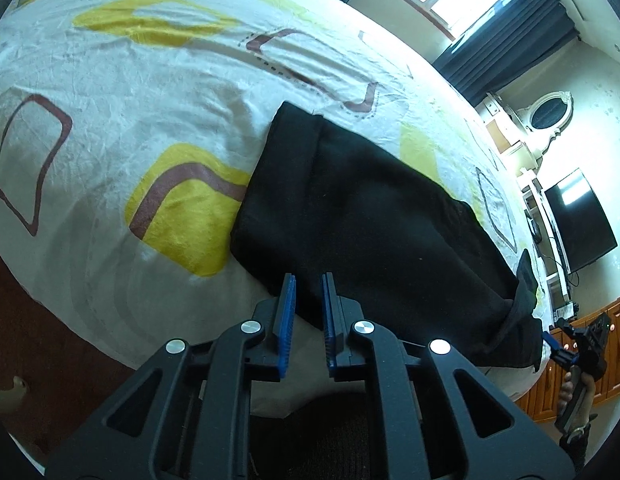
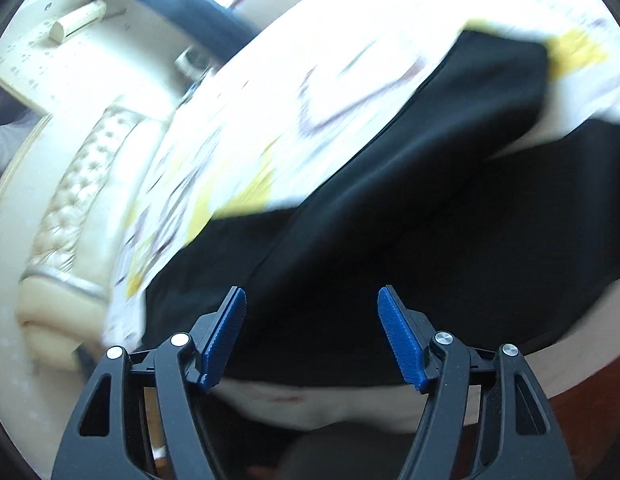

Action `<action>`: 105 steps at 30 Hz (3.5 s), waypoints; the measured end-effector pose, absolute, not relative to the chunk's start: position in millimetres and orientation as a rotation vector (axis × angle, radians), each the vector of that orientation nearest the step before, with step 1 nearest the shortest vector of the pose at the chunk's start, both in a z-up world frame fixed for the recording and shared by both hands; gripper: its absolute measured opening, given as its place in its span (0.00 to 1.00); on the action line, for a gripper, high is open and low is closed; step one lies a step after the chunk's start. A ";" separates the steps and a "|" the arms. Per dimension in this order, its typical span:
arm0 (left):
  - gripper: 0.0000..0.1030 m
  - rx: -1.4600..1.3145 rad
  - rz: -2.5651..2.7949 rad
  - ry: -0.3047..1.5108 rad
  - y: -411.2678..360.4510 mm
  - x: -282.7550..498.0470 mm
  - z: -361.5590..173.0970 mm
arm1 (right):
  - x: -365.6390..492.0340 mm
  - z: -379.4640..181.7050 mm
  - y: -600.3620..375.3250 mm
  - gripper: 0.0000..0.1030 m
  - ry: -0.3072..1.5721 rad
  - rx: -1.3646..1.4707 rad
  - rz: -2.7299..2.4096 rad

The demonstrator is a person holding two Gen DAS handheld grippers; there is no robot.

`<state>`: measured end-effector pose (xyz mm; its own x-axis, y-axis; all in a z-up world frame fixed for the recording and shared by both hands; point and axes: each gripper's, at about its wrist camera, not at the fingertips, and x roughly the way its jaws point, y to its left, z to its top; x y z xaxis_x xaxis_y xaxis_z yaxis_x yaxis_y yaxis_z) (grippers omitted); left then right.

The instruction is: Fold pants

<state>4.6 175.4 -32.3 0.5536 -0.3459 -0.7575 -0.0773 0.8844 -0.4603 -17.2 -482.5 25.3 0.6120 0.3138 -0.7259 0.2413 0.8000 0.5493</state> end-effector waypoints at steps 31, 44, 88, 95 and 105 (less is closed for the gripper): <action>0.89 -0.471 -0.141 0.992 73.9 61.0 -39.0 | -51.3 -13.0 -770.9 0.59 0.909 0.568 -0.758; 0.97 -0.458 -0.172 1.001 69.2 58.0 -48.9 | 178.9 9.6 -585.1 0.69 1.040 0.494 -0.394; 0.97 -0.369 -0.136 1.003 57.0 52.9 -50.9 | -131.1 -48.6 -675.2 0.07 0.547 1.166 -0.434; 0.97 -0.442 -0.149 1.003 63.4 53.1 -48.5 | -158.3 -81.9 -690.1 0.07 0.514 1.291 -0.445; 0.97 -0.458 -0.194 1.006 64.3 53.0 -39.3 | -188.8 -51.7 -712.8 0.11 0.549 1.023 -0.655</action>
